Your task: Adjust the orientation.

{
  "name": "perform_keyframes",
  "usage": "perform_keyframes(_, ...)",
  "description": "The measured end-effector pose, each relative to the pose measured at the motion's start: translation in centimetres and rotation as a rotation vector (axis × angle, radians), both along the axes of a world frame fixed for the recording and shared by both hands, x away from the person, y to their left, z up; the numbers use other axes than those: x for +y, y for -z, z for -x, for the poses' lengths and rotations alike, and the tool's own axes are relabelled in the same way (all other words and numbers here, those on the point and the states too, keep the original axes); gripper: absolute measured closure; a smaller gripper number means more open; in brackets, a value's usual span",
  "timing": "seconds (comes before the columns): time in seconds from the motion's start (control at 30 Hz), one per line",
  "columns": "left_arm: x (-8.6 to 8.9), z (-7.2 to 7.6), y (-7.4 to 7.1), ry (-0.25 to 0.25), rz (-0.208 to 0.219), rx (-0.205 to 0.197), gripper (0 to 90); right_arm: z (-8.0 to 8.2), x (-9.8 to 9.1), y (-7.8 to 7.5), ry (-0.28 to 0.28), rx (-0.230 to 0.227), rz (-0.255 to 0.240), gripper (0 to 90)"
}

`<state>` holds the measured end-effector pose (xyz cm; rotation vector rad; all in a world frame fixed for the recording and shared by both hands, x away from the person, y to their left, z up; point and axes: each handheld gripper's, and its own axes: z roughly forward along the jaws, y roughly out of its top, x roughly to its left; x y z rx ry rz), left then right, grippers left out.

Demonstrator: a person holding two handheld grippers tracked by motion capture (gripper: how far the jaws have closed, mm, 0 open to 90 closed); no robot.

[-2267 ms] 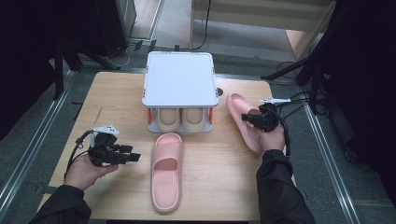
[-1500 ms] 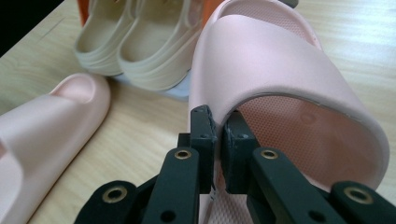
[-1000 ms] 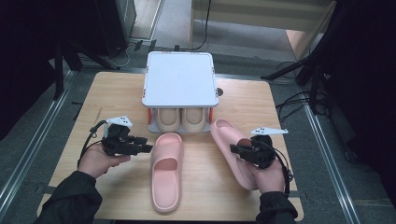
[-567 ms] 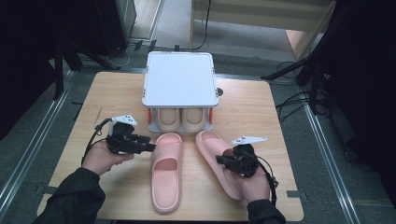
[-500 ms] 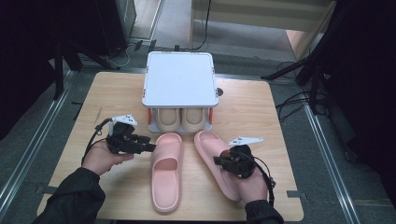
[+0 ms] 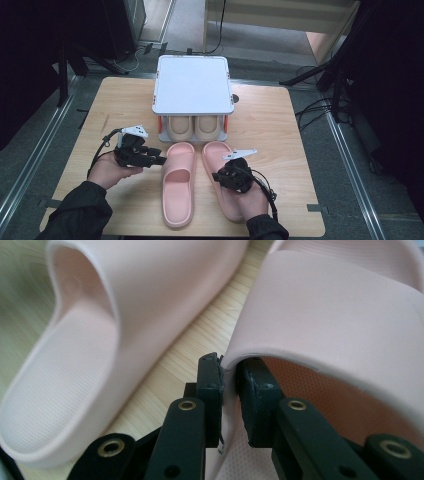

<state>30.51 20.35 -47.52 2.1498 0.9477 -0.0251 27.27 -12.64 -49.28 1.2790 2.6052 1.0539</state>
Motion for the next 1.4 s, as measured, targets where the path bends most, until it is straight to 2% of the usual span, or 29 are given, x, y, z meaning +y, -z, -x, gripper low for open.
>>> perform_keyframes(0.13, 0.2, 0.3, 0.1, -0.008, 0.006, 0.002, 52.8, 0.0, 1.0, 0.1, -0.014, -0.006, -0.007, 78.0)
perform_keyframes(0.23, 0.4, 0.6, 0.2, -0.009, 0.005, -0.004, 52.2, -0.2, 1.6, 0.3, -0.03, 0.004, -0.035, 76.5)
perform_keyframes(0.3, 0.5, 0.7, 0.1, -0.017, 0.02, -0.002, 52.2, -0.3, 2.0, 0.4, -0.041, 0.004, -0.042, 75.8)
perform_keyframes(0.43, 0.5, 0.9, 0.3, -0.02, 0.011, -0.002, 52.7, -0.4, 2.5, 0.4, -0.059, 0.003, -0.045, 74.9)
perform_keyframes(0.53, 0.5, 1.2, 0.3, -0.027, 0.008, 0.004, 54.3, -0.3, 2.5, 0.4, -0.081, 0.019, -0.057, 68.7)
perform_keyframes(0.57, 0.6, 1.4, 0.2, -0.046, 0.012, 0.008, 58.0, -0.2, 2.4, 0.3, -0.086, 0.026, -0.066, 64.0)
perform_keyframes(0.6, 0.7, 1.4, 0.1, -0.054, 0.014, 0.013, 62.7, 0.0, 2.3, 0.0, -0.091, 0.03, -0.075, 63.7)
perform_keyframes(0.67, 1.0, 1.5, 0.0, -0.072, 0.035, 0.012, 67.2, 0.5, 1.8, -0.7, -0.094, 0.025, -0.088, 67.0)
perform_keyframes(0.73, 1.2, 1.5, 0.1, -0.074, 0.027, 0.011, 70.2, 0.9, 1.1, -1.3, -0.101, 0.004, -0.102, 70.0)
perform_keyframes(0.83, 1.2, 1.3, 0.6, -0.069, 0.01, 0.03, 72.0, 1.3, -0.4, -2.3, -0.084, -0.023, -0.119, 75.8)
perform_keyframes(0.9, 1.1, 1.2, 1.0, -0.06, -0.009, 0.043, 72.2, 1.0, -1.6, -2.6, -0.055, -0.048, -0.113, 78.8)
perform_keyframes(1.07, 0.9, 0.8, 1.9, -0.026, -0.047, 0.057, 71.2, -0.6, -4.4, -2.6, 0.034, -0.077, -0.093, 81.2)
perform_keyframes(1.17, 0.9, 0.7, 2.1, -0.016, -0.052, 0.067, 71.7, -1.5, -5.4, -2.0, 0.065, -0.06, -0.078, 80.3)
perform_keyframes(1.23, 0.7, 0.7, 2.4, -0.008, -0.063, 0.08, 71.9, -2.2, -5.7, -1.4, 0.066, -0.015, -0.085, 78.3)
perform_keyframes(1.4, 0.0, 0.7, 2.9, 0.022, -0.091, 0.097, 71.6, -2.9, -5.3, -0.3, 0.072, 0.008, -0.05, 79.2)
